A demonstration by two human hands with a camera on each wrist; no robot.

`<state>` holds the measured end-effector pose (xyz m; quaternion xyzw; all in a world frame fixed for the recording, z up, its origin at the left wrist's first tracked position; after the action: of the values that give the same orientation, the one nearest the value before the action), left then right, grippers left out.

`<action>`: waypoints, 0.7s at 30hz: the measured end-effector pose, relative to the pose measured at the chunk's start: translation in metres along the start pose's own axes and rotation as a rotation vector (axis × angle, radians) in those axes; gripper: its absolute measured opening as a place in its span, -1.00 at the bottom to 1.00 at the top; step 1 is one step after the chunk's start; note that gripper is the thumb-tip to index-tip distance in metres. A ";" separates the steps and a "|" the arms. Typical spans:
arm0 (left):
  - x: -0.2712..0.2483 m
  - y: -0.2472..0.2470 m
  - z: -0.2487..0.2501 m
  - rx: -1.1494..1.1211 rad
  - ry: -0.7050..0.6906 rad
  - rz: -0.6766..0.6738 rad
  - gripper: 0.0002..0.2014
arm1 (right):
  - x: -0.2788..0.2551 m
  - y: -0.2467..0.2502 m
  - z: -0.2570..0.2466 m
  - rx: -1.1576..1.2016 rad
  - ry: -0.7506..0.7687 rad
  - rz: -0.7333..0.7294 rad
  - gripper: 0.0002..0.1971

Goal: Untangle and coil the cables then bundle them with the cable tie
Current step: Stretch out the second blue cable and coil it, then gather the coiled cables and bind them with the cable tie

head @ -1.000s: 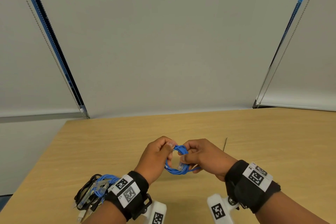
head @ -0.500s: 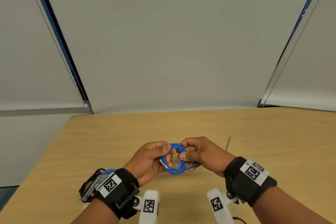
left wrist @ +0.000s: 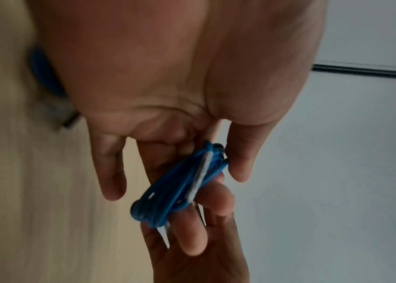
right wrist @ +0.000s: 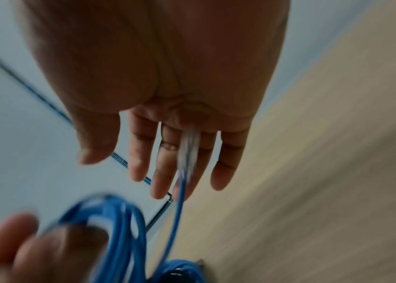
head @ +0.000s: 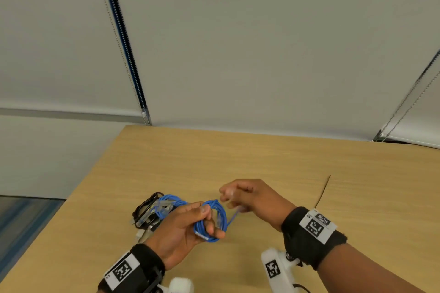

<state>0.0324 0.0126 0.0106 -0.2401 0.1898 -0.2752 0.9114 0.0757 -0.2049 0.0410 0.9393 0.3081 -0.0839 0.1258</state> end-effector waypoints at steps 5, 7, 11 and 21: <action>-0.062 0.033 -0.008 -0.110 -0.094 0.217 -0.78 | 0.041 -0.022 0.006 -0.073 -0.136 0.035 -0.81; -0.082 0.042 -0.004 -0.121 -0.177 0.314 -0.77 | 0.062 -0.038 0.010 -0.214 -0.185 -0.027 -0.76; -0.117 0.058 0.011 -0.059 -0.328 0.467 -0.74 | 0.094 -0.065 0.017 -0.492 -0.246 -0.083 -0.63; -0.133 0.076 0.011 0.062 -0.314 0.513 -0.68 | 0.114 -0.097 0.037 -0.721 -0.175 -0.016 -0.63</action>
<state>-0.0341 0.1508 0.0065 -0.1961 0.0924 -0.0008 0.9762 0.1056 -0.0763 -0.0392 0.8214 0.3133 -0.0510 0.4738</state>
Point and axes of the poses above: each hand's wrist, its own x-axis towards the middle knuckle, its own y-axis out of the back of the hand, z = x × y, the point moved 1 cm from there along x, towards the middle knuckle, and after that the axes turned 11 degrees about -z, right-handed, at the moved point
